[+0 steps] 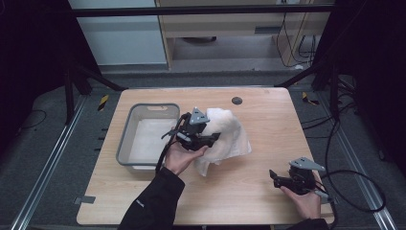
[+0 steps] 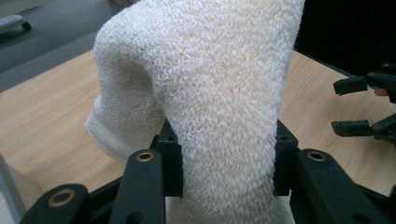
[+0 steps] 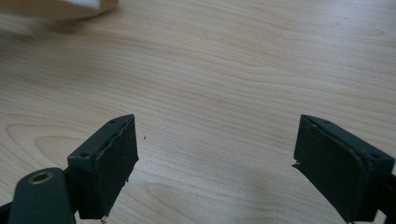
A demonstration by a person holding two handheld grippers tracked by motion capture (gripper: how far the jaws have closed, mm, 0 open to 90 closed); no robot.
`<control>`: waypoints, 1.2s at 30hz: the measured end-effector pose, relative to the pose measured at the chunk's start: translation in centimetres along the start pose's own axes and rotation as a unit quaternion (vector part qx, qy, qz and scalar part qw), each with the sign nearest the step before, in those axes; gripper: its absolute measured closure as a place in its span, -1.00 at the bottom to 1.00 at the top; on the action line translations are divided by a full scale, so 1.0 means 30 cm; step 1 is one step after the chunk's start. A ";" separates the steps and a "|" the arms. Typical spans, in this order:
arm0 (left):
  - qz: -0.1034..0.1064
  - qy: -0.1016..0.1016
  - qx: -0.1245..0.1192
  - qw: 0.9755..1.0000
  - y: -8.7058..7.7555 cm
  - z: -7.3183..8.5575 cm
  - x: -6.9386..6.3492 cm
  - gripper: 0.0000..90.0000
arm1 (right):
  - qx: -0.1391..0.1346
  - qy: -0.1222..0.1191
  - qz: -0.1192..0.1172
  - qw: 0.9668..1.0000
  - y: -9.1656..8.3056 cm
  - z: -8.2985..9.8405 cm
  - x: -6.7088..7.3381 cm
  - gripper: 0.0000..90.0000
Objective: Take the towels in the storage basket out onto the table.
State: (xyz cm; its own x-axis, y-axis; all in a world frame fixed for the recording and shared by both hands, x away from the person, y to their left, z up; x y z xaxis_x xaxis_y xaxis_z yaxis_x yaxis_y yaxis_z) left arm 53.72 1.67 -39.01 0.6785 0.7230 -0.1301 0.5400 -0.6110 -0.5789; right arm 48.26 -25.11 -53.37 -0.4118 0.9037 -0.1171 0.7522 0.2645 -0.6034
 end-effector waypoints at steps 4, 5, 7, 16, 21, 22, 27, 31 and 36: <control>0.002 0.000 0.006 1.000 0.032 0.026 -0.005 0.31 | 0.001 0.000 -0.001 1.000 0.000 0.001 0.001 -0.70; 0.002 -0.002 0.007 1.000 0.041 0.033 -0.005 0.31 | 0.001 0.000 -0.001 1.000 0.000 0.001 0.001 -0.70; 0.005 -0.005 0.010 1.000 0.056 0.048 -0.003 0.30 | 0.002 0.000 -0.001 1.000 0.000 0.001 0.001 -0.70; 0.007 -0.016 0.017 1.000 0.104 0.106 0.009 0.28 | 0.003 -0.002 -0.002 1.000 0.001 0.002 0.002 -0.70; 0.001 -0.012 0.030 0.999 0.126 0.134 0.017 0.24 | 0.006 -0.002 -0.002 1.000 0.002 0.004 0.004 -0.70; 0.001 -0.014 0.032 0.999 0.132 0.142 0.018 0.23 | 0.006 -0.002 -0.002 1.000 0.002 0.004 0.004 -0.70; 0.002 -0.012 0.038 0.999 0.158 0.173 0.020 0.18 | 0.006 -0.007 0.001 1.000 0.005 0.006 0.000 -0.70; 0.000 -0.014 0.040 0.999 0.167 0.191 0.027 0.13 | 0.007 -0.007 0.001 1.000 0.005 0.006 0.002 -0.70; 0.001 -0.017 0.043 0.999 0.174 0.212 0.037 0.04 | 0.009 -0.009 0.000 1.000 0.007 0.008 0.001 -0.70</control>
State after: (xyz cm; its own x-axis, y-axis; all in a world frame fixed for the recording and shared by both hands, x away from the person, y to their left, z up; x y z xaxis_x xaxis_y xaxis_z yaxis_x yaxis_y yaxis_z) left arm 54.13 1.32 -47.30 0.6615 0.7330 -0.1588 0.4923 -0.5841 -0.6454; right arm 48.28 -25.09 -53.69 -0.4211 0.8975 -0.1310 0.7426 0.2582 -0.6180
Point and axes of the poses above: each handheld gripper's, and its own axes: y roughly forward along the jaws, z roughly out of its underside, x roughly to its left, the point moved 8 cm from there along y, roughly forward along the jaws, and after that the axes turned 9 degrees about -y, right-handed, at the moved point
